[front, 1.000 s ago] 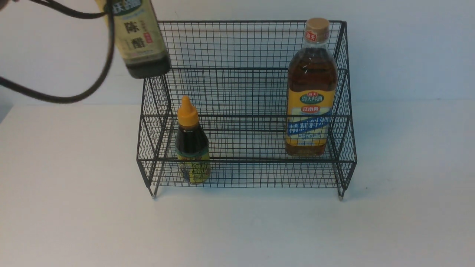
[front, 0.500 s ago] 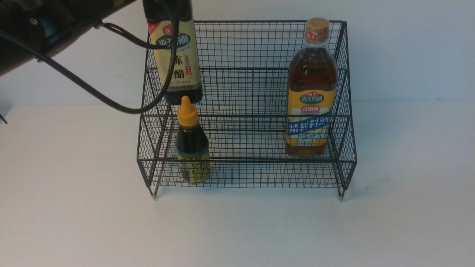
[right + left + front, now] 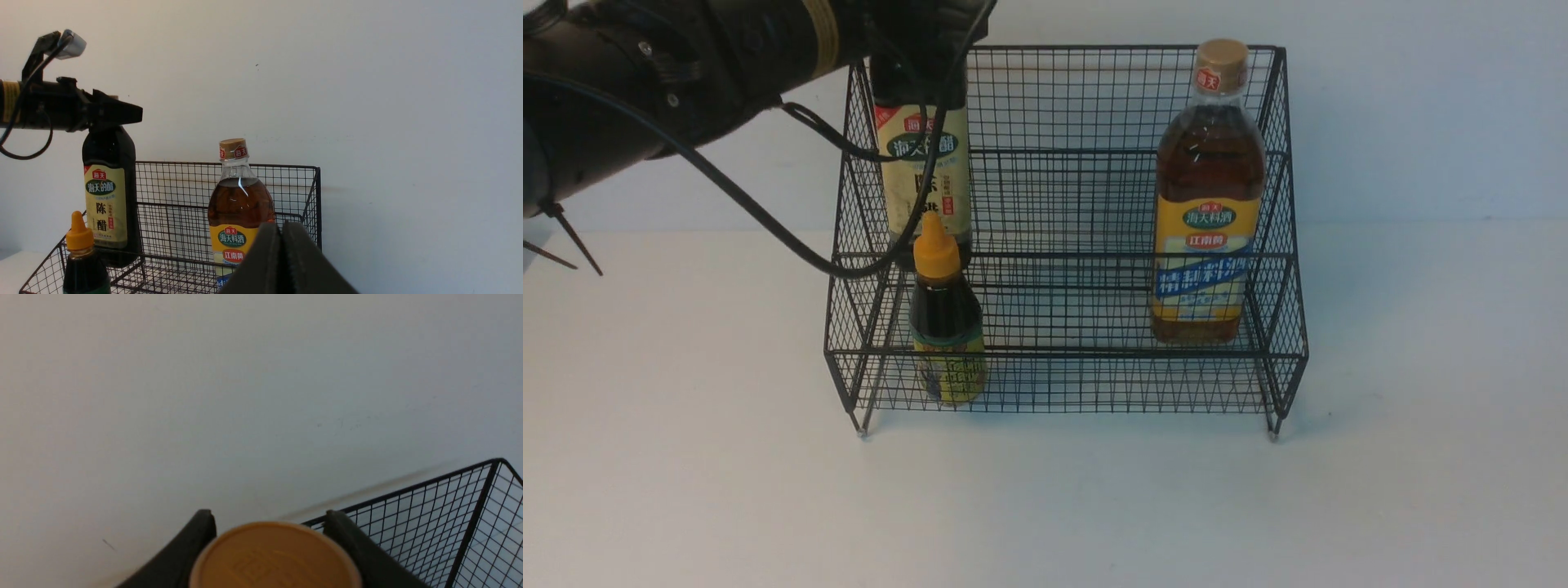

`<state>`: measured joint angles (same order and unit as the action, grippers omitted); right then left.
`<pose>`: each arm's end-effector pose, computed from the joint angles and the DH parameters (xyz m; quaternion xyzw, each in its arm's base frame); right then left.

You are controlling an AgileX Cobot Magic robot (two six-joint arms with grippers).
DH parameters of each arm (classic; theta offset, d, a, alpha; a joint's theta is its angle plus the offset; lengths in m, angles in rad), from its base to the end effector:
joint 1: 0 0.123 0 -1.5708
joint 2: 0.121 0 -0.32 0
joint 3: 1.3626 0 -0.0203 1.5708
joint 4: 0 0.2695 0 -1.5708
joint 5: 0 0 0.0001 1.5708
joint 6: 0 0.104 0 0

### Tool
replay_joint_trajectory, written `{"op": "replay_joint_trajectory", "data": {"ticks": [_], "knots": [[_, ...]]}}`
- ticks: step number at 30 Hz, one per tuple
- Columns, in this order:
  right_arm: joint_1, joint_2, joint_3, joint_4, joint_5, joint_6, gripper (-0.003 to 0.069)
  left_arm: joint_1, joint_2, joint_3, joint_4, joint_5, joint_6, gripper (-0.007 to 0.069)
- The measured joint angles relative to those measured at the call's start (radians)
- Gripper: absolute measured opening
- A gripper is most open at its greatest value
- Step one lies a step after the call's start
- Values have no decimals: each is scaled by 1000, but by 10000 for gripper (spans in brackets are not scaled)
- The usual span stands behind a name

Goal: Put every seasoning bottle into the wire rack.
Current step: Use the left arm to put the condiment bottle back on the shelf

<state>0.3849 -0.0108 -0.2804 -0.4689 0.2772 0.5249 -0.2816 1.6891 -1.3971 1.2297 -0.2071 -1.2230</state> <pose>0.0301 -0.0017 0.2899 -0.0568 0.6577 0.1299 0.7398 0.4219 -0.1429 0.3852 0.1685 0.7331 -0.1645 0.6380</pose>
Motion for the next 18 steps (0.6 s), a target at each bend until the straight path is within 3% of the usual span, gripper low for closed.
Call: {"op": "replay_joint_trajectory", "data": {"ticks": [11, 15, 18], "knots": [[0, 0, 0, 0, 1, 0, -15, 0, 57, 0, 112, 5, -213, 307], [0, 0, 0, 0, 1, 0, -15, 0, 59, 0, 206, 2, -298, 307], [0, 0, 0, 0, 1, 0, -15, 0, 59, 2, 344, -15, -404, 307]]}}
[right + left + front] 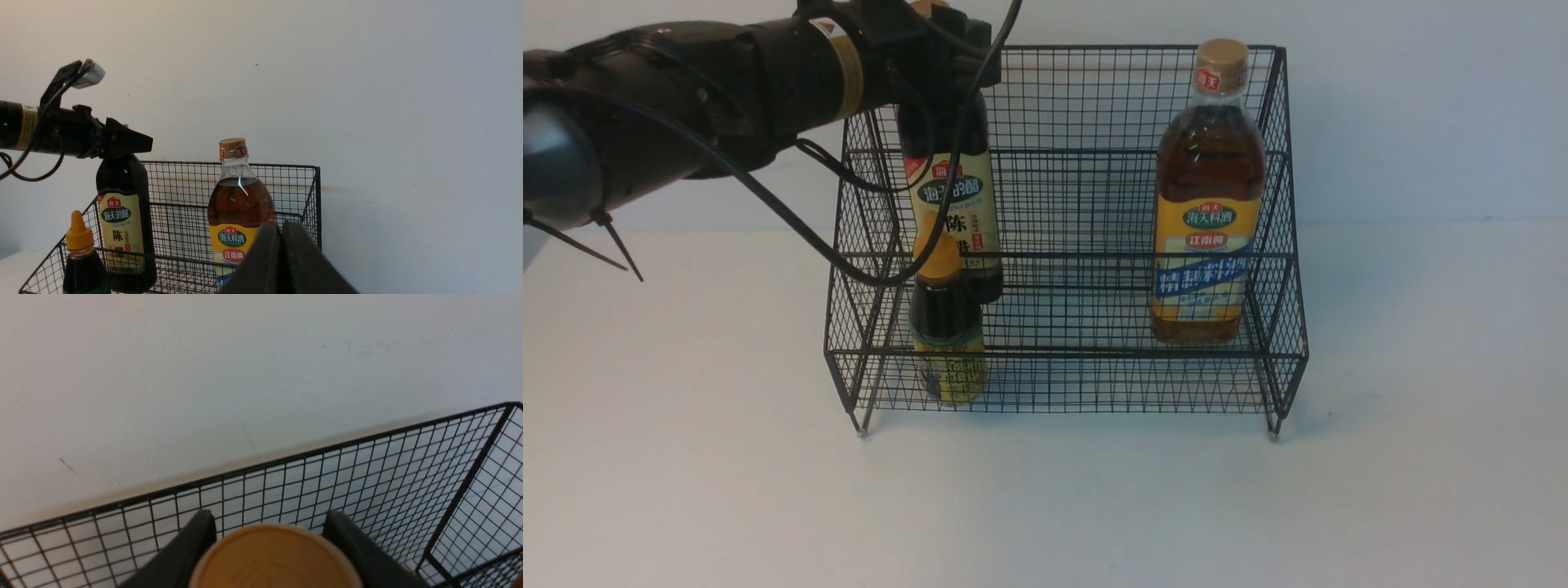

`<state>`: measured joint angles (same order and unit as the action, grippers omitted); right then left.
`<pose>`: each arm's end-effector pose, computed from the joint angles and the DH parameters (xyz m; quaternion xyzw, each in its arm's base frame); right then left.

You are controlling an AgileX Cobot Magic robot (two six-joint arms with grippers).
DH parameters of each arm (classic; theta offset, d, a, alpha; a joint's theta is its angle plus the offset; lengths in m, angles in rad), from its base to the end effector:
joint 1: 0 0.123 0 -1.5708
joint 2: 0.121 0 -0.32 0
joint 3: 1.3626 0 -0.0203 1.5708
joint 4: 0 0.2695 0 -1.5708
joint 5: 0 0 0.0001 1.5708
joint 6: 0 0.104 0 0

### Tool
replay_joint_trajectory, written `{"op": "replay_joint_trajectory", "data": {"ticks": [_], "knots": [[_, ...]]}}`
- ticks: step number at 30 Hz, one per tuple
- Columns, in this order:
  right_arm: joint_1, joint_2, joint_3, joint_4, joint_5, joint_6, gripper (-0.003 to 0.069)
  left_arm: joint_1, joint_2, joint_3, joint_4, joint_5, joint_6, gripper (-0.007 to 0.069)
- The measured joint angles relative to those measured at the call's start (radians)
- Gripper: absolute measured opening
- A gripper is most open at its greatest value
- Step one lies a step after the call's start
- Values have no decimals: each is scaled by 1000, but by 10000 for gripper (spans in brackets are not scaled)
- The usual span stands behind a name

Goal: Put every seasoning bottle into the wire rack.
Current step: Use the left arm to put the condiment bottle back on the shelf

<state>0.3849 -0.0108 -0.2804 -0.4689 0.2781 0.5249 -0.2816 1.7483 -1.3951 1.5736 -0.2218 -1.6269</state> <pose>0.0301 -0.0018 0.2898 -0.0567 0.6580 0.1297 0.7396 0.4330 -0.1490 0.3509 0.1567 0.7771 -0.1872 0.5800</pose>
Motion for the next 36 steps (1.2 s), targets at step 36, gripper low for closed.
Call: {"op": "replay_joint_trajectory", "data": {"ticks": [36], "knots": [[0, 0, 0, 0, 0, 0, -15, 0, -57, 27, 202, -45, -195, 503]]}}
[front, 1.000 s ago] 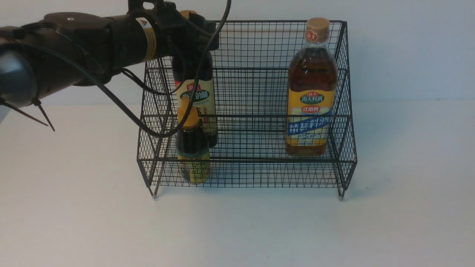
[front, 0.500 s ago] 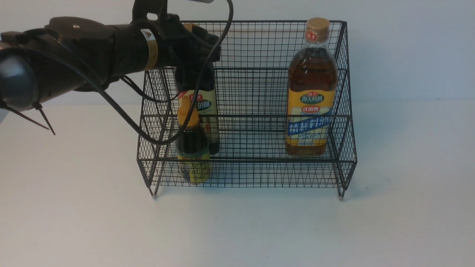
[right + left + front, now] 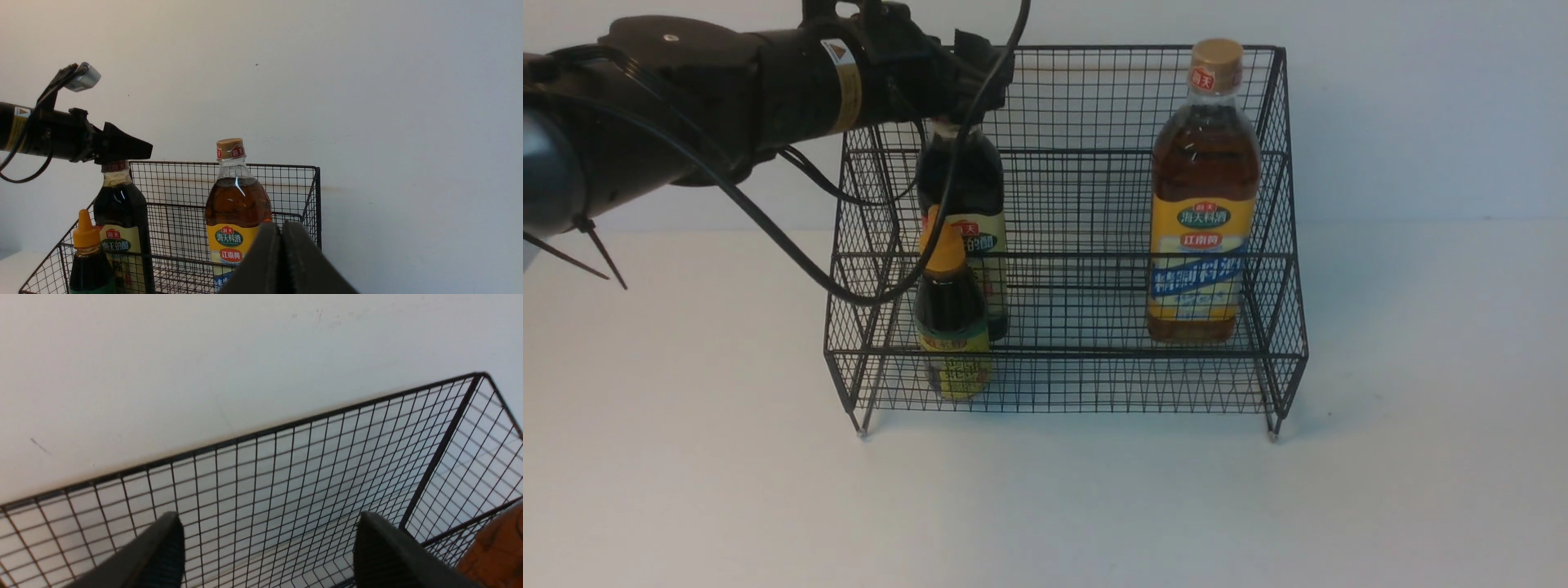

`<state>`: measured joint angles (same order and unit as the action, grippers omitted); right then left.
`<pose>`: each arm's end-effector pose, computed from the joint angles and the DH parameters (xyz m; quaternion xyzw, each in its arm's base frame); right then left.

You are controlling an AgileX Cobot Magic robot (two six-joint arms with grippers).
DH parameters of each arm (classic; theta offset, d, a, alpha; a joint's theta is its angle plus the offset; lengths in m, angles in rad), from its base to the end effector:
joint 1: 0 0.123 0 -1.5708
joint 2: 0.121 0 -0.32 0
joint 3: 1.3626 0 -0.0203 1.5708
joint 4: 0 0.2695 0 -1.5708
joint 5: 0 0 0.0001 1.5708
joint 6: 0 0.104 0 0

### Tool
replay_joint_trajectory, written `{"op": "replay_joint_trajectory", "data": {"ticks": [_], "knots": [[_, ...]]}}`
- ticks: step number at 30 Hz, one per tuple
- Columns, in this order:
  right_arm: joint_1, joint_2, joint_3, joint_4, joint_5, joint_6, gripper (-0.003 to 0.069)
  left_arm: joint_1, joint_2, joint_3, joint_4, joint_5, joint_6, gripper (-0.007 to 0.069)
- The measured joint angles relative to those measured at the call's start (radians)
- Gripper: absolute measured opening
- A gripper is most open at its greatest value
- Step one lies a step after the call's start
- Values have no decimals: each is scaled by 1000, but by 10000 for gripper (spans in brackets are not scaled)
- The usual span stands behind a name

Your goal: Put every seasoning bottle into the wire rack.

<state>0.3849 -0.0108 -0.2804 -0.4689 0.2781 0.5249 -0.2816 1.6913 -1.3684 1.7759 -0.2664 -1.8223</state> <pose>0.0301 -0.0018 0.2898 -0.0567 0.6580 0.1297 0.7396 0.4149 -0.1478 0.3617 0.1732 0.7802 -0.1975 0.5677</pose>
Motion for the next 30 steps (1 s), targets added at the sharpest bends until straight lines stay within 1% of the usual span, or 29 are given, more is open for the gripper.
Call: {"op": "replay_joint_trajectory", "data": {"ticks": [4, 6, 7, 8, 10, 11, 12, 13, 15, 16, 18, 21, 30], "knots": [[0, 0, 0, 0, 0, 0, -15, 0, -77, 0, 0, 0, 0, 486], [0, 0, 0, 0, 0, 0, -15, 0, -118, 0, 0, 0, 0, 450], [0, 0, 0, 0, 0, 0, -15, 0, -176, 0, 0, -14, -1, 380], [0, 0, 0, 0, 0, 0, -15, 0, -190, 0, 0, -21, -1, 360], [0, 0, 0, 0, 0, 0, -15, 0, -255, 0, 0, -53, -5, 255], [0, 0, 0, 0, 0, 0, -15, 0, -309, 0, 1, -100, -11, 159], [0, 0, 0, 0, 0, 0, -15, 0, -317, 0, 1, -100, -11, 145], [0, 0, 0, 0, 0, 0, -15, 0, -378, -1, 1, -170, -13, 59], [0, 0, 0, 0, 0, 0, -15, 0, -450, -1, 4, -249, -13, 12], [0, 0, 0, 0, 0, 0, -15, 0, -456, -2, 4, -256, -13, 10], [0, 0, 0, 0, 0, 0, -15, 0, -518, -1, 7, -325, -13, -5], [0, 0, 0, 0, 0, 0, -15, 0, -560, -1, 11, -369, -13, -5], [0, 0, 0, 0, 0, 0, -15, 0, -606, -1, 11, -384, -1, -5]]}}
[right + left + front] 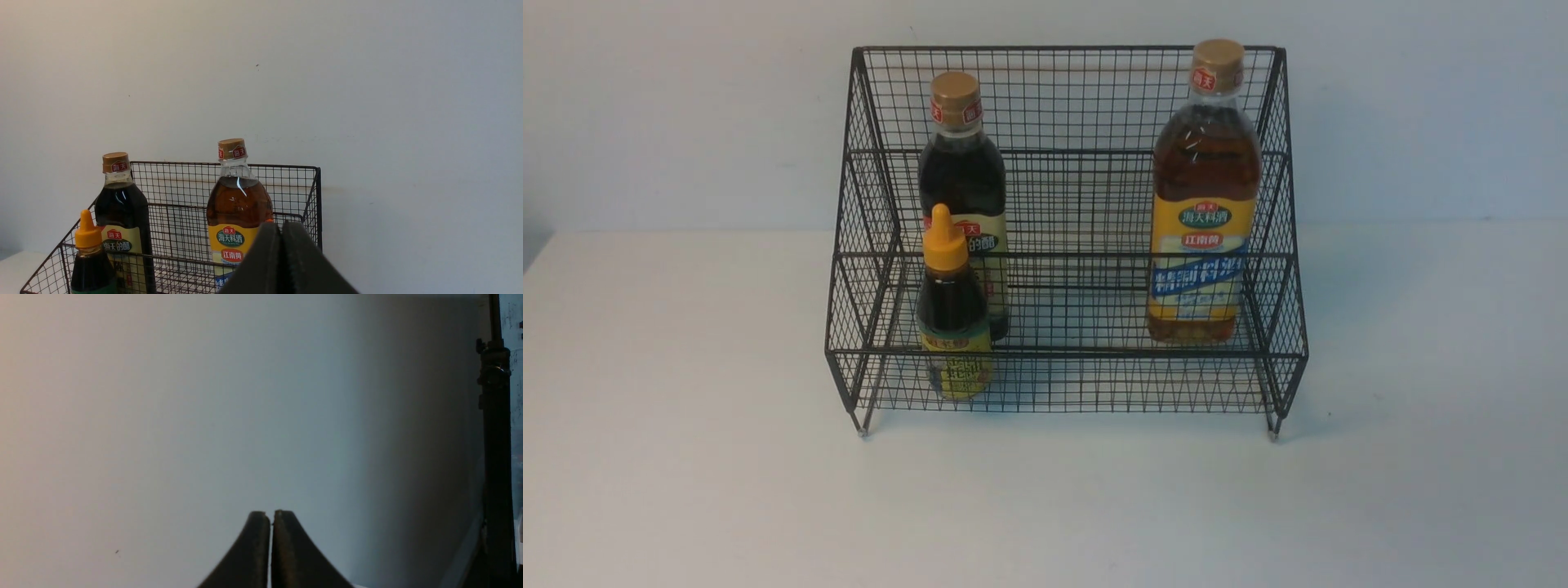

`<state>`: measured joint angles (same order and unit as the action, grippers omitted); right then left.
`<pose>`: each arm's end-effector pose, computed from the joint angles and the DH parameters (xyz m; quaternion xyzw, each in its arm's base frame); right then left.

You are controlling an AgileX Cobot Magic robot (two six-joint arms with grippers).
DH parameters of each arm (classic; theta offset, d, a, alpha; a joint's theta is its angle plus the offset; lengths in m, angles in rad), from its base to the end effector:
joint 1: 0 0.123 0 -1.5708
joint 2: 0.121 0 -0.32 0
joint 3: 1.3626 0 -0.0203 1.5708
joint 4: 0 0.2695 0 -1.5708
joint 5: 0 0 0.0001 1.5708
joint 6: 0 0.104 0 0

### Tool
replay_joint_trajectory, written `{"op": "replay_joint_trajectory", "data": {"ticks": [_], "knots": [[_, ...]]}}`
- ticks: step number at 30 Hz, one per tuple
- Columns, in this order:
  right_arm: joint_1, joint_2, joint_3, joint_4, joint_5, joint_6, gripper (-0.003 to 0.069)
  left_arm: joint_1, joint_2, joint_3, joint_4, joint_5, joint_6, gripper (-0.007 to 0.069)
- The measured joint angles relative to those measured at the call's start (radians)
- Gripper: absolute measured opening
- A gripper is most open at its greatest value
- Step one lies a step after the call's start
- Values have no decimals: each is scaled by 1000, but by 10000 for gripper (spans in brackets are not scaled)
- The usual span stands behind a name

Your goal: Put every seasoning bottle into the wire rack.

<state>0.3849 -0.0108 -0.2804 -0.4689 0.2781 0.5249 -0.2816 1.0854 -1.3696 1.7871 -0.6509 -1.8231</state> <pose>0.0301 -0.0018 0.2898 -0.0567 0.6580 0.1297 0.7396 0.1863 -0.1179 0.5562 0.3283 0.5554 -0.2916 0.7062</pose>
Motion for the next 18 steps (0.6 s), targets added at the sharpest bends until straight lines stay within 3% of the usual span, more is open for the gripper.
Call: {"op": "replay_joint_trajectory", "data": {"ticks": [7, 13, 15, 18], "knots": [[0, 0, 0, 0, 0, 0, -15, 0, -93, 0, 0, 113, -137, -5], [0, 0, 0, 0, 0, 0, -15, 0, -325, -9, -6, 182, -236, -5], [0, 0, 0, 0, 0, 0, -15, 0, -397, -9, -22, 227, -167, -5], [0, 0, 0, 0, 0, 0, -15, 0, -464, 21, -155, 334, 103, -5]]}}
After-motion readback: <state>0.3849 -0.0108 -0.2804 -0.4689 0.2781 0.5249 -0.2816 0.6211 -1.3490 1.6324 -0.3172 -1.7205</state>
